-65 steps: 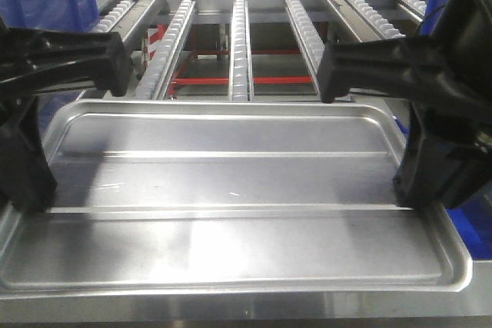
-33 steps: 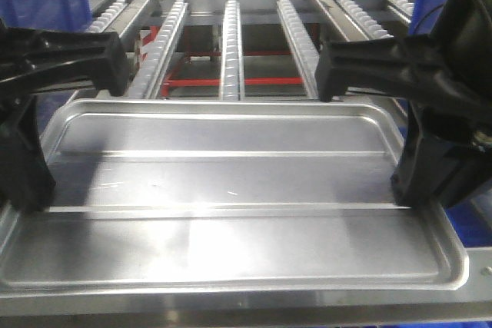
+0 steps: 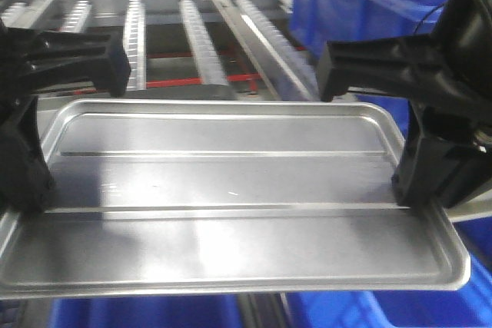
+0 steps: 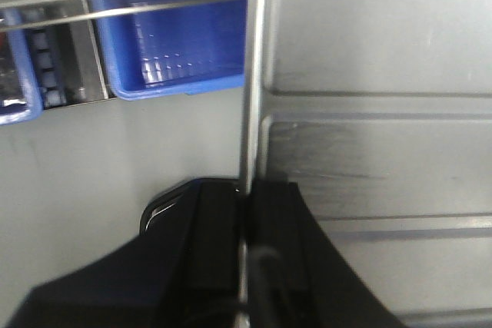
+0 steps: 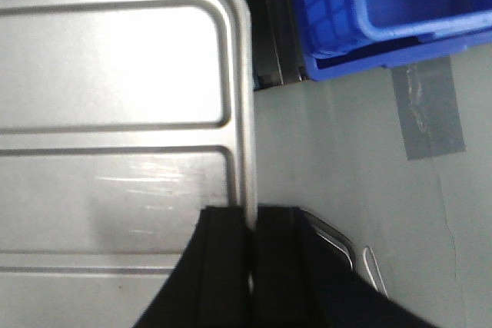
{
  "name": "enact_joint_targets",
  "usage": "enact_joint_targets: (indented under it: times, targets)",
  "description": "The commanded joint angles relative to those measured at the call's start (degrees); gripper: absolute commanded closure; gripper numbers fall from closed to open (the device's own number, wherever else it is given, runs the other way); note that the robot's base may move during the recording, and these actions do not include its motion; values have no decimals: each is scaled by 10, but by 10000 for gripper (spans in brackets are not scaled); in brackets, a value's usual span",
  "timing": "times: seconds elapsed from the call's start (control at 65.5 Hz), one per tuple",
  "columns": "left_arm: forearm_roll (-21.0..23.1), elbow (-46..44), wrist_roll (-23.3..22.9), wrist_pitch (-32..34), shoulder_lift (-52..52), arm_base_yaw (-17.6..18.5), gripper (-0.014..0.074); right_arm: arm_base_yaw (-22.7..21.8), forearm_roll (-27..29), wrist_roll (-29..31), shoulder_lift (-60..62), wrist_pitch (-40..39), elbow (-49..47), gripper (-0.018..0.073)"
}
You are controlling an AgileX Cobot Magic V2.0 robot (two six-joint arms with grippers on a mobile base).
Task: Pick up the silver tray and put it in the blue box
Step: 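Hold the tray with both grippers while the base turns toward the blue bins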
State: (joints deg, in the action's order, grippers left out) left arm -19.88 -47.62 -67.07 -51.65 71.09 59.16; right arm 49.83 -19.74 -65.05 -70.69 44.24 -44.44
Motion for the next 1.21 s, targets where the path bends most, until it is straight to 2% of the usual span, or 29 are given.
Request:
enact_joint_targets:
  times: [0.0,1.191]
  targets:
    - [-18,-14,-6,-4,-17,2,603,-1,-28,-1,17,-1,-13,501]
    - [-18,-14,-6,-4,-17,2,602,-1,-28,-1,17,-1,-13,501]
